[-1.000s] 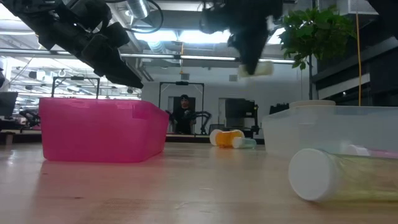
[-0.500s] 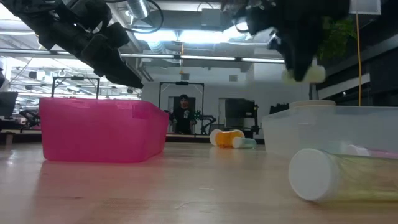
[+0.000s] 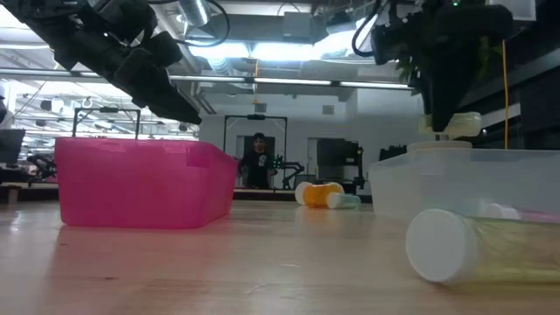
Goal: Pick and place medicine bottles into bin by pill shape (circle, oval)
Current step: Put the small yellow pill bottle into the white bin, then put the small blue pill bottle into the white bin
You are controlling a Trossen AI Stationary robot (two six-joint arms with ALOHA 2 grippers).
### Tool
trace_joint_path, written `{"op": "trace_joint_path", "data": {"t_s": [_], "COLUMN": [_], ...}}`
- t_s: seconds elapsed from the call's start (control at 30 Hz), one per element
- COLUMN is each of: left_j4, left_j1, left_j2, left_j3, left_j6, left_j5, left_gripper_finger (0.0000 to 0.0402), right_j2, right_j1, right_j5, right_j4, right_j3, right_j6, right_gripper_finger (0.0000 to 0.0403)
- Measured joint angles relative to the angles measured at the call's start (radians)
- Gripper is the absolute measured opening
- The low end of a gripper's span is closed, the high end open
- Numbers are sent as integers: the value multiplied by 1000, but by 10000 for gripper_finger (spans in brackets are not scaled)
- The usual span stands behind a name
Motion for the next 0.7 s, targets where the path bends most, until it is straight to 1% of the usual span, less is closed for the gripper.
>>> {"op": "trace_joint_path", "data": {"t_s": [0.13,0.23,0.33,0.4,0.5,0.6,0.7], "left_j4": [0,0,0,0,0,0,0], "left_j1": [0,0,0,0,0,0,0], "left_j2": [0,0,0,0,0,0,0], "left_j3": [0,0,0,0,0,0,0], "left_j6": [0,0,0,0,0,0,0], "left_j5": [0,0,0,0,0,0,0], "left_gripper_finger": [229,229,229,229,229,229,229], "right_j2": [0,0,0,0,0,0,0], "right_j1": [7,7,8,8,8,11,13], "right_j5": [-6,-6,-11,-26,-25,-24,-24], "right_j4": [57,89,86,84,84,84,84], "right_j3": [0,0,0,0,0,0,0], "right_j6": [-7,-64,-107,-94,-31,-29,-27], "right_gripper_finger": [126,128,125,123,124,138,161]}}
